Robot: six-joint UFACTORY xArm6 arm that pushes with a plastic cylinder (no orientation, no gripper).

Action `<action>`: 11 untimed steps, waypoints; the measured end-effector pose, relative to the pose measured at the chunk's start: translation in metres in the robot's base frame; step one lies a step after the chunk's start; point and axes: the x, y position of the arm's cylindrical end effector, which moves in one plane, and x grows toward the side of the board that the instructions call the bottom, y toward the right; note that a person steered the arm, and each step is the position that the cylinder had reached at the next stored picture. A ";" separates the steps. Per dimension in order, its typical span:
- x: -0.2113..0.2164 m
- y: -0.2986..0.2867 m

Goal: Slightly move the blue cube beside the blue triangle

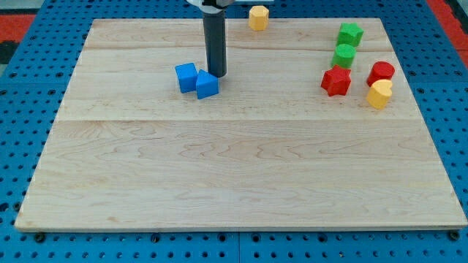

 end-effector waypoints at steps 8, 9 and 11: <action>0.002 -0.055; 0.002 -0.055; 0.003 0.027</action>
